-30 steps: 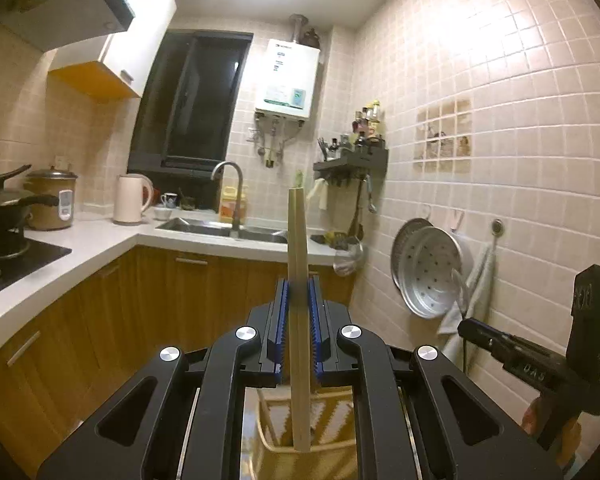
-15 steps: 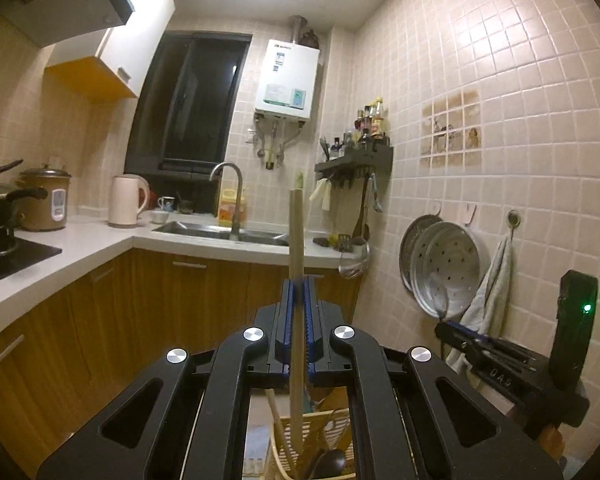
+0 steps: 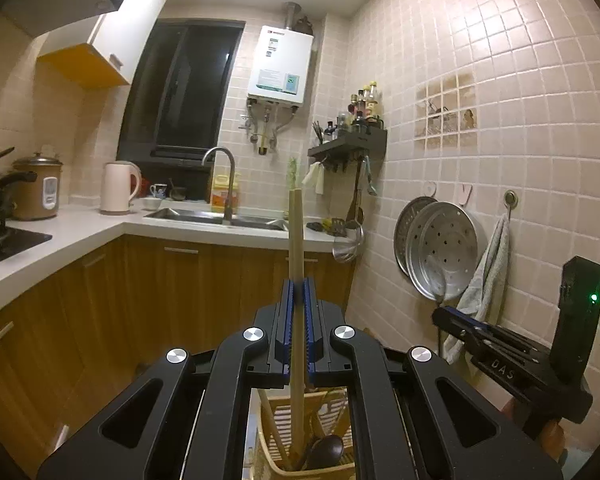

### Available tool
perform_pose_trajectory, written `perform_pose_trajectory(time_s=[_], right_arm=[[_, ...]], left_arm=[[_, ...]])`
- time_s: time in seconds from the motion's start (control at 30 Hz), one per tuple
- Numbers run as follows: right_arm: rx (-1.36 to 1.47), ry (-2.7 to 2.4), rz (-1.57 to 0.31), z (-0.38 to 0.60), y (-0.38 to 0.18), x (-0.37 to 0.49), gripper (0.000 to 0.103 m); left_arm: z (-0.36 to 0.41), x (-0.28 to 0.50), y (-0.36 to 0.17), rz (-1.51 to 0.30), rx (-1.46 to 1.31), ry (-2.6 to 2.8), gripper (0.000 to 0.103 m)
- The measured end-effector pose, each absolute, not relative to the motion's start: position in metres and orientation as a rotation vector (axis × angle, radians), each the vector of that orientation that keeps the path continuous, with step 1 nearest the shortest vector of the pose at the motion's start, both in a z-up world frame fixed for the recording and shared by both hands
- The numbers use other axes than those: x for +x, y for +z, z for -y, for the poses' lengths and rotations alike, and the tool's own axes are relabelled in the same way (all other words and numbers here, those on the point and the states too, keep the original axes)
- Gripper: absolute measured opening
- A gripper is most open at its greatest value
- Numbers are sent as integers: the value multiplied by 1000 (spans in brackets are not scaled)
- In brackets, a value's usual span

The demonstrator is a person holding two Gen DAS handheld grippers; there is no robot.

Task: Organize utensils
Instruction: 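Open both grippers to drop the chopstick and spoon into the basket, then grasp a wooden chopstick with the left gripper while the right grasps another chopstick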

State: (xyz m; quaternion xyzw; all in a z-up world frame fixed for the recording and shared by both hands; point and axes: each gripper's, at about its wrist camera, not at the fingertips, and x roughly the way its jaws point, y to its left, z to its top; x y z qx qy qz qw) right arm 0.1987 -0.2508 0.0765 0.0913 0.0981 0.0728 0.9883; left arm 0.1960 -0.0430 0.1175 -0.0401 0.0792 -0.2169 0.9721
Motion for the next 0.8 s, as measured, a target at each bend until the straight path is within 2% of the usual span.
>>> perform_pose_trajectory(time_s=[0.13,0.17,0.2,0.27,0.3,0.37,0.8], right_arm=[[153,175,-217,248,73,193,11],[148,176,-222,247,72,191,12],[147,187,-230,248,71,188,13],[159,212,-242,250,70,182,21],[157,212,-248,251,70,177,28],[139,207,-247,252,70,168,31],[162,216,-337,247,86,96,31]], left_arm=[[45,197,112,-180,-72,-456,4],[44,196,111,-183,-73,-464,6],[43,195,110,-185,-72,-469,14],[41,192,108,-188,-68,-464,22],[41,192,108,-195,-70,-471,22],[36,191,108,-211,-79,-478,22],[5,141,114,-330,-148,-501,22]])
